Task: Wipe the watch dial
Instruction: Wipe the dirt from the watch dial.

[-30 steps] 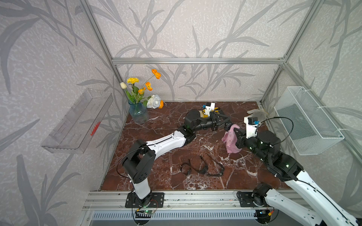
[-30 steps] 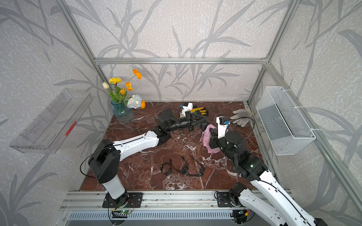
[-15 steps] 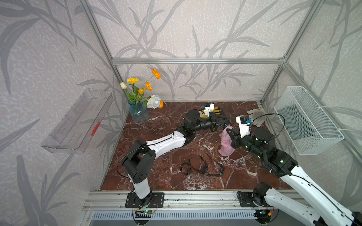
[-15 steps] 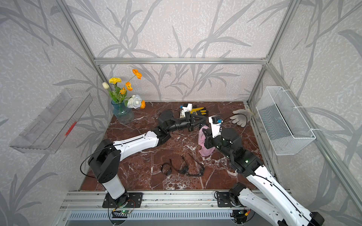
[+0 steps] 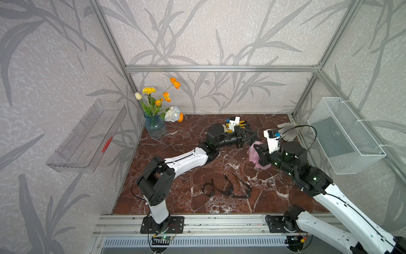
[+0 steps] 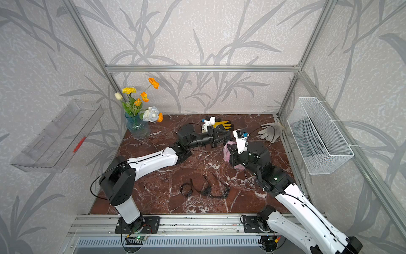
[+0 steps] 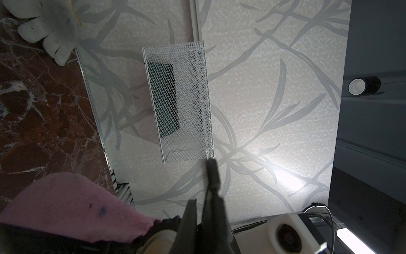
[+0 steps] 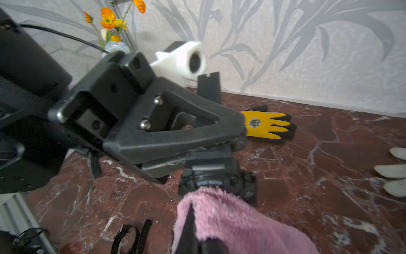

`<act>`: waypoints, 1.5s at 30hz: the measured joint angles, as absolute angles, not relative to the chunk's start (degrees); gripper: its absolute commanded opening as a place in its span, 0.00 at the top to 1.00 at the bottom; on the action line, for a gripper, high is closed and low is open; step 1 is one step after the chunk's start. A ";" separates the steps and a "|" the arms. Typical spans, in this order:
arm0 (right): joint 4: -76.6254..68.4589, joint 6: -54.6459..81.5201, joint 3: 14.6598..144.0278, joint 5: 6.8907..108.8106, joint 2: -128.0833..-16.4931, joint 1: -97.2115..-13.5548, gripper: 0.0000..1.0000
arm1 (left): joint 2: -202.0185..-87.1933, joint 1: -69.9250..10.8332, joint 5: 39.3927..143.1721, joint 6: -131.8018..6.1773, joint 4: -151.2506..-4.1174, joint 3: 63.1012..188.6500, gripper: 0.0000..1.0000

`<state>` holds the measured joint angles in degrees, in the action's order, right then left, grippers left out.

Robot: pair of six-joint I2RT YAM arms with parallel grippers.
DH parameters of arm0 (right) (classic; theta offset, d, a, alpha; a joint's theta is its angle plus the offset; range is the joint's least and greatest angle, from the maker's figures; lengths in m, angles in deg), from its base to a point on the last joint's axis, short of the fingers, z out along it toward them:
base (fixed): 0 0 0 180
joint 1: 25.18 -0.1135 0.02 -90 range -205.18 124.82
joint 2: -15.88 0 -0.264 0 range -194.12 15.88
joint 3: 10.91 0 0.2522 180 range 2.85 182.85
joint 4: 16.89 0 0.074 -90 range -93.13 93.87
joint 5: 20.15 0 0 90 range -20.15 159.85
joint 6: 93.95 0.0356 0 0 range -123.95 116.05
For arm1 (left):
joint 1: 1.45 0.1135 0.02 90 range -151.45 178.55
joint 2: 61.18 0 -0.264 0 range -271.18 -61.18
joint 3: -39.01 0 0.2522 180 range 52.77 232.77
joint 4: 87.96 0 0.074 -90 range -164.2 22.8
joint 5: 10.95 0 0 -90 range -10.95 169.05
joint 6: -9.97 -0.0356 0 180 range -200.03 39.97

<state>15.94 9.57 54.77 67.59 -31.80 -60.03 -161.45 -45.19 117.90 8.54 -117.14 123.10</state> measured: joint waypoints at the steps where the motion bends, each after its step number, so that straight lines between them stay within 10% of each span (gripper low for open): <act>1: 15.68 9.51 54.62 66.69 -31.80 -60.03 1.00 | -161.45 -45.19 117.97 8.54 -117.16 123.10 1.00; 13: 20.97 11.91 55.52 81.60 -31.72 -60.88 1.00 | -161.58 -45.54 117.77 8.54 -117.42 122.72 1.00; 29: 15.59 8.85 53.22 67.50 -31.67 -59.88 1.00 | -161.55 -45.19 117.95 8.70 -119.00 121.50 1.00; 45: 23.85 10.99 56.46 90.19 -30.86 -59.35 1.00 | -161.45 -45.61 118.32 9.05 -118.89 120.12 1.00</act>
